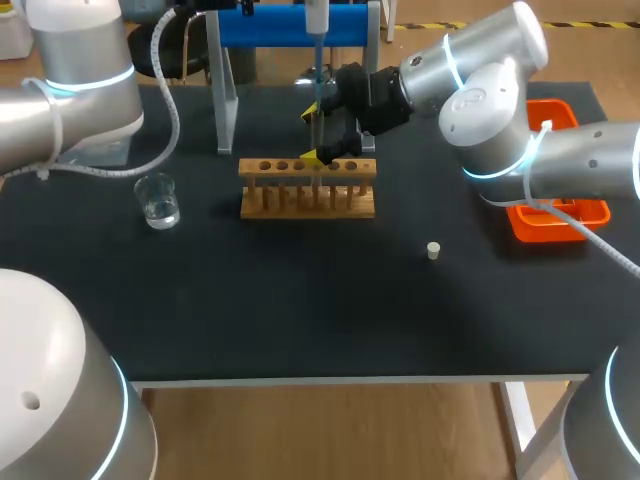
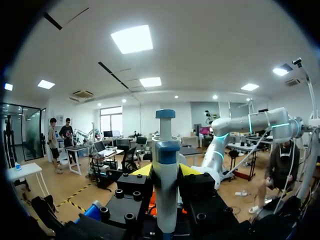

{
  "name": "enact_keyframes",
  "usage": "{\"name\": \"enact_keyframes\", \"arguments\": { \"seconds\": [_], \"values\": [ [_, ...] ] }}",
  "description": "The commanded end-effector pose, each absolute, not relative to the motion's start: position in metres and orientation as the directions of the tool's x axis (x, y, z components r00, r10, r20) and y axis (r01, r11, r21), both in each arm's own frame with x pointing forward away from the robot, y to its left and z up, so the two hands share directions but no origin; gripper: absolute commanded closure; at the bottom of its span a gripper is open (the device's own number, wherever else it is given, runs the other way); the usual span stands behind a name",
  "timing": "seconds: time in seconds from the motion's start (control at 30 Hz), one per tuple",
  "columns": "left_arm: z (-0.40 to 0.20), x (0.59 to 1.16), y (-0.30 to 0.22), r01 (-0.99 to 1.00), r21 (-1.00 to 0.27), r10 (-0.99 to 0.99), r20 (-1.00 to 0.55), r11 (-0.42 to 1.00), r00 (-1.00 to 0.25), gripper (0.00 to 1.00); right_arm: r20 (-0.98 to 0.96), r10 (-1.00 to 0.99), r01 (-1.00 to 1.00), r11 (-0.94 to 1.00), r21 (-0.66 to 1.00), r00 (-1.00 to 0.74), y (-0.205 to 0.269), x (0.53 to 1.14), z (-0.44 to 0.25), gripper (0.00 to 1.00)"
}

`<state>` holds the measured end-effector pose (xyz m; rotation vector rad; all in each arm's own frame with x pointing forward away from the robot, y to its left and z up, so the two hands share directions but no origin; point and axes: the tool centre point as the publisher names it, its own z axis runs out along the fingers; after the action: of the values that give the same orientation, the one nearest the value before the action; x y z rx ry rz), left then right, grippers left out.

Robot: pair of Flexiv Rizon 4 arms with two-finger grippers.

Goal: Invert the test tube, pick up the pipette, mount the tip to pipette, aspirate from beaker and dispense into the tube, eject the tip, return the pipette, and cap with the stopper.

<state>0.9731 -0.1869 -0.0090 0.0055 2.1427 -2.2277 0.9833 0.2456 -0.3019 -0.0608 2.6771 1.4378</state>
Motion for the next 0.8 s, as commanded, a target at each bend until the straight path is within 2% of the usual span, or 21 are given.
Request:
{"name": "enact_keyframes", "arguments": {
  "seconds": [0.03, 0.8],
  "values": [
    [-0.012, 0.975, -0.187, 0.038, -0.998, -0.029, -0.037, -0.043, -0.999, 1.00, -0.105, 0.009, -0.082, 0.557, 0.826, -0.994, 0.245, 0.984, -0.301, 0.00],
    [-0.027, 0.977, -0.186, 0.022, -0.998, -0.033, -0.020, -0.052, -0.999, 1.00, -0.105, 0.009, -0.082, 0.557, 0.826, -0.994, 0.245, 0.984, -0.301, 0.00]
  ]
}}
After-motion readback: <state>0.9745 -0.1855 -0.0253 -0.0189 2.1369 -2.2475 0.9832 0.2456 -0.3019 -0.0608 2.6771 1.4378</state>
